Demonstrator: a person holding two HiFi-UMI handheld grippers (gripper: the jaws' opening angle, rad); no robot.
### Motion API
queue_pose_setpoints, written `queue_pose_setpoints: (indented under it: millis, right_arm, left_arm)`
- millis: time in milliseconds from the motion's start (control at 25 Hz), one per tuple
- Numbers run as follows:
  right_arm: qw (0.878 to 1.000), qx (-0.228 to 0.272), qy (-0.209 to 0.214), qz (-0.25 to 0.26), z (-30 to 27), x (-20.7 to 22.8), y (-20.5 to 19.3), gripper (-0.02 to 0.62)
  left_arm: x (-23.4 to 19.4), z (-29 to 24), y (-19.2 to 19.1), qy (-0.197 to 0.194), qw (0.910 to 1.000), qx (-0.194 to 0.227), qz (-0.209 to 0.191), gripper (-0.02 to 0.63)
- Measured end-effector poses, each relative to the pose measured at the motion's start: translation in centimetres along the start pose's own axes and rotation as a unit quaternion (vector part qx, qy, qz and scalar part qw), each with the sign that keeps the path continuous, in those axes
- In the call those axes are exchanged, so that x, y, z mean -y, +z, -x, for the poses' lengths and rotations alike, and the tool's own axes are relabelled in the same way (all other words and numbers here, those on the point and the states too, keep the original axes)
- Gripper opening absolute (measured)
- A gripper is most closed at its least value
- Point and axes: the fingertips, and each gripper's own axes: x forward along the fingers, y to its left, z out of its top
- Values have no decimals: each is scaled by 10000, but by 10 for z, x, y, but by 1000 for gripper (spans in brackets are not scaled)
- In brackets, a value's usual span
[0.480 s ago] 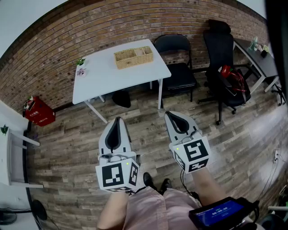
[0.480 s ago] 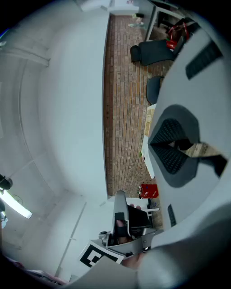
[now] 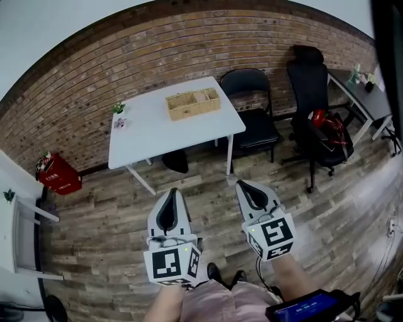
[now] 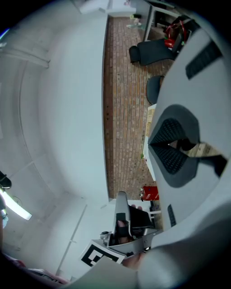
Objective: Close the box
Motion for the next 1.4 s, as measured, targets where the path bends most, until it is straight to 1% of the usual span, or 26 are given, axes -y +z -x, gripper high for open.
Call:
queue_pose_setpoints:
  millis: [80, 120, 160, 200, 400, 720, 960, 1200, 1400]
  right_arm:
    - [9998, 113, -43, -149, -6, 2, 3, 2]
    - [9997, 132, -22, -195, -9, 2, 4, 60]
    - [9997, 135, 6, -212, -12, 0, 5, 147]
    - [9997, 140, 13, -206, -15, -1, 6, 155]
    - [9998, 165, -80, -117, -31, -6, 11, 135]
    - [9998, -67, -99, -133, -67, 6, -2, 121]
    - [9995, -228, -112, -202, -105, 39, -18, 115]
    - [9990, -340, 44, -286, -158, 81, -31, 110]
    - [9985, -370, 199, -364, -189, 114, -31, 104]
  left_arm:
    - [-7, -4, 4, -51, 9999, 126, 40, 14]
    - [-10, -5, 6, -99, 9998, 178, 49, 43]
    - [-14, -7, 7, -149, 9997, 203, 44, 101]
    - [-17, -8, 8, -183, 9996, 204, 27, 123]
    - [-41, -15, 2, -173, 9998, 112, 22, 127]
    - [-59, -53, -25, -187, 9996, -207, 87, 127]
    - [-59, -100, -47, -192, 9987, -451, 121, 127]
    - [-62, -160, -66, -93, 9976, -683, 82, 127]
    - [-55, -206, -65, 36, 9975, -703, -21, 127]
